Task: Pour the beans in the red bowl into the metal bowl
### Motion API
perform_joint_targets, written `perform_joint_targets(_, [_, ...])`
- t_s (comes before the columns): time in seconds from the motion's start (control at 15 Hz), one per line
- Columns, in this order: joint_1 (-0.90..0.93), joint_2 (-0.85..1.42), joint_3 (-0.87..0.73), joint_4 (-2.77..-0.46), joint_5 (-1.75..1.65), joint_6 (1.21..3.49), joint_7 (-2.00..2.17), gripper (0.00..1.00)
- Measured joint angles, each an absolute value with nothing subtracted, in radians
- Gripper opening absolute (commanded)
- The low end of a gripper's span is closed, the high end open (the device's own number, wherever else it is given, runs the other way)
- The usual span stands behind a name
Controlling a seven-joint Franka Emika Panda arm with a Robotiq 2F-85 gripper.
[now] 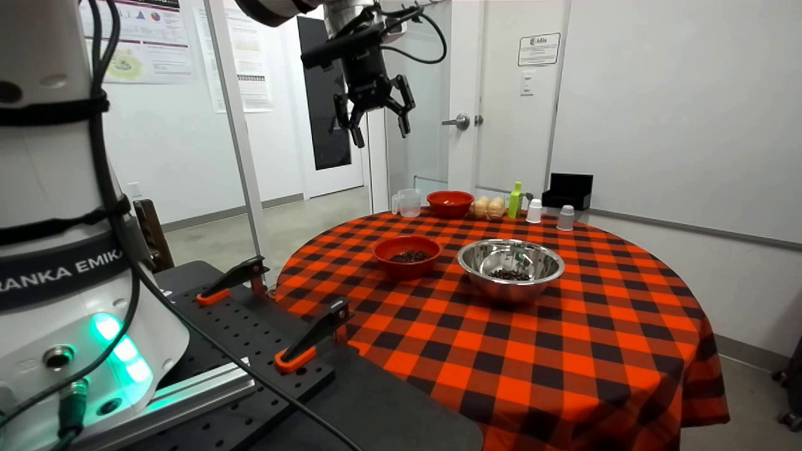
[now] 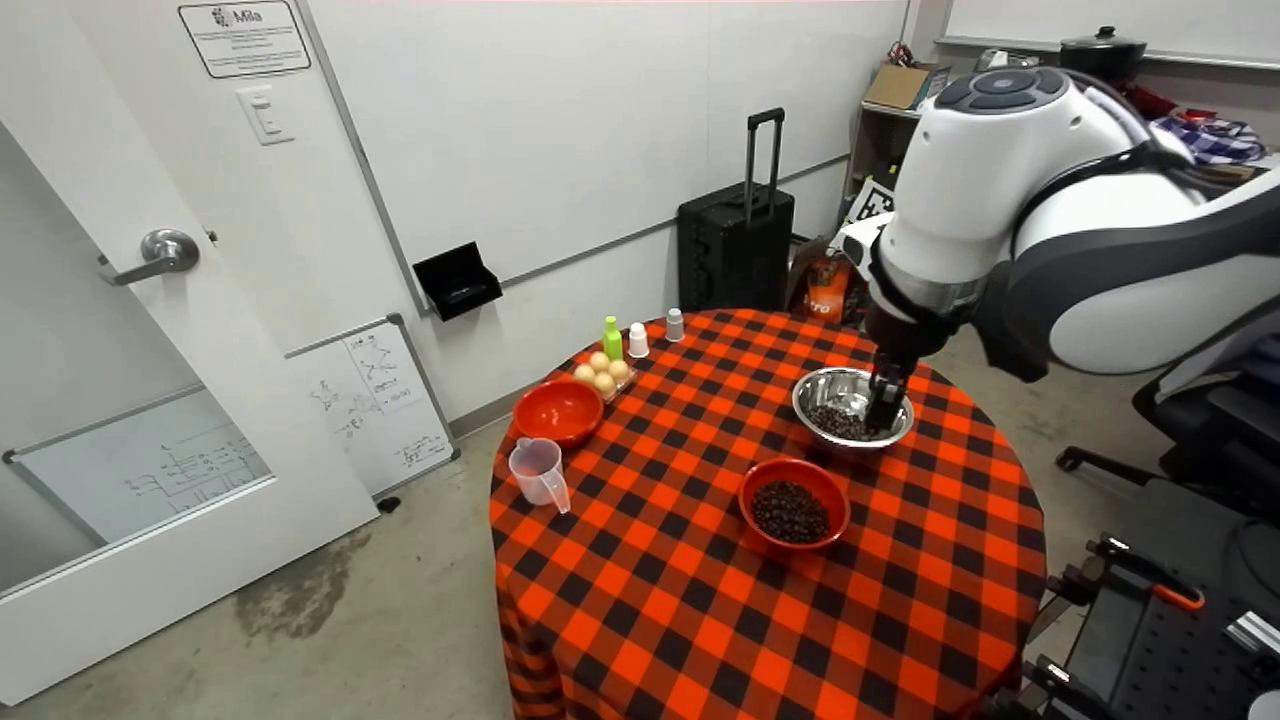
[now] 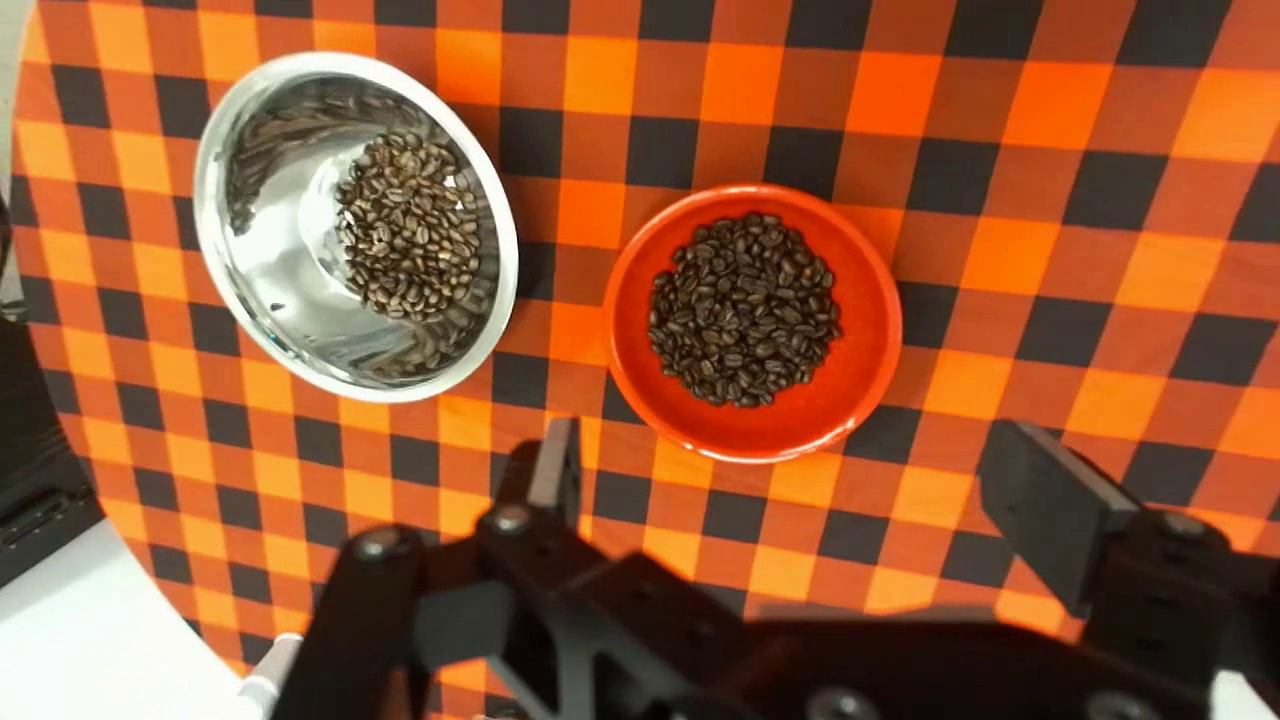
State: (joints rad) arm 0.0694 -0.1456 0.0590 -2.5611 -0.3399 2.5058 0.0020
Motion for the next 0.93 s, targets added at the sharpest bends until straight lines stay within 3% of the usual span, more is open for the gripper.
perform_joint_targets(0.4, [0.068,-0.388,0.006,-2.659,-0.275,2.374,-0.263,1.0])
perform_joint_targets(0.93, [0.069,-0.397,0.006,-2.671,-0.275,2.374,-0.265,1.0])
